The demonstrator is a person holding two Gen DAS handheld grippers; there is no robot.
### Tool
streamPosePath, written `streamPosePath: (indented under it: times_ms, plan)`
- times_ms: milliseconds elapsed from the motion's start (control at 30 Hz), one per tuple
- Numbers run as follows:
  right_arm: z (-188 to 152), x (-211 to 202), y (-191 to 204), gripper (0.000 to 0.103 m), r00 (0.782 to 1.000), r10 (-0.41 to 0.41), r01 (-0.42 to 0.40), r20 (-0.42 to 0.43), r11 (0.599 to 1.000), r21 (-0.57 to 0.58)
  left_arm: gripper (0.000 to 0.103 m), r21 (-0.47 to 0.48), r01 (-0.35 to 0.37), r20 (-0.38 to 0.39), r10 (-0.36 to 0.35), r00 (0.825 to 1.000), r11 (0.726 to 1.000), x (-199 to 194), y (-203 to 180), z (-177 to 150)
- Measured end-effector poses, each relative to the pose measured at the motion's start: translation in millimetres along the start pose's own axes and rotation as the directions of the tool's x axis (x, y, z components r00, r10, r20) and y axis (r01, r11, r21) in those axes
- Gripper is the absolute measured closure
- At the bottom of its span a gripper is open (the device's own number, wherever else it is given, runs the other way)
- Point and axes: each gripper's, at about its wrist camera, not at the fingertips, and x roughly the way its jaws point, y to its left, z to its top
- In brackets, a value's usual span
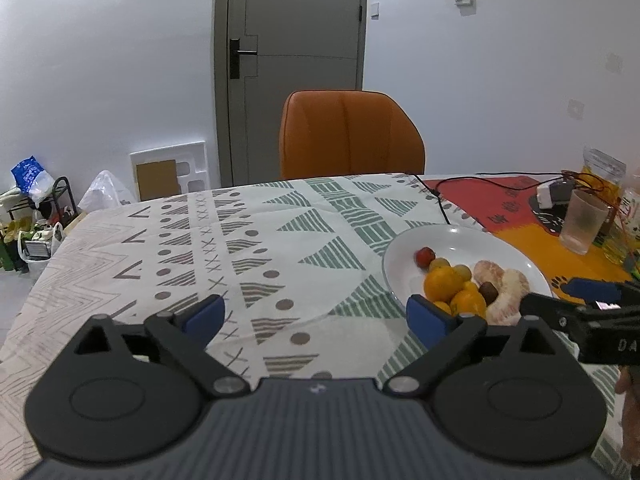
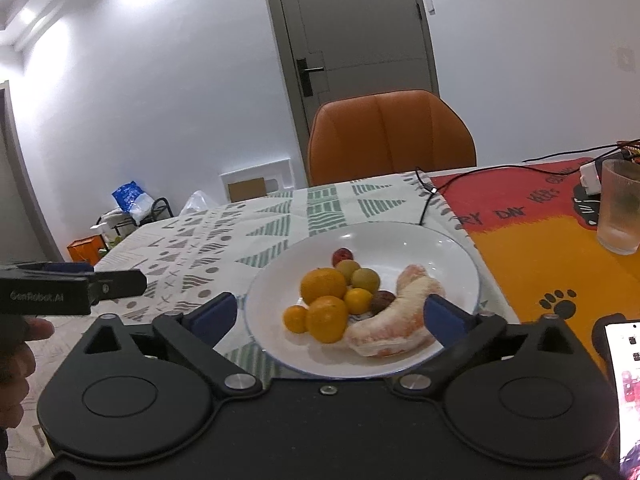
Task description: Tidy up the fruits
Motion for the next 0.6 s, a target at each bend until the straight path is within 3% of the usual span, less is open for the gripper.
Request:
streamPosePath:
  times_ms: [600]
  plan:
    - [-7, -28, 27, 0.000, 0.998, 0.059, -0.059, -0.011, 0.998, -0.005, 0.005, -0.040, -0.087, 0.004, 0.087, 0.996, 0.995, -67, 26, -22]
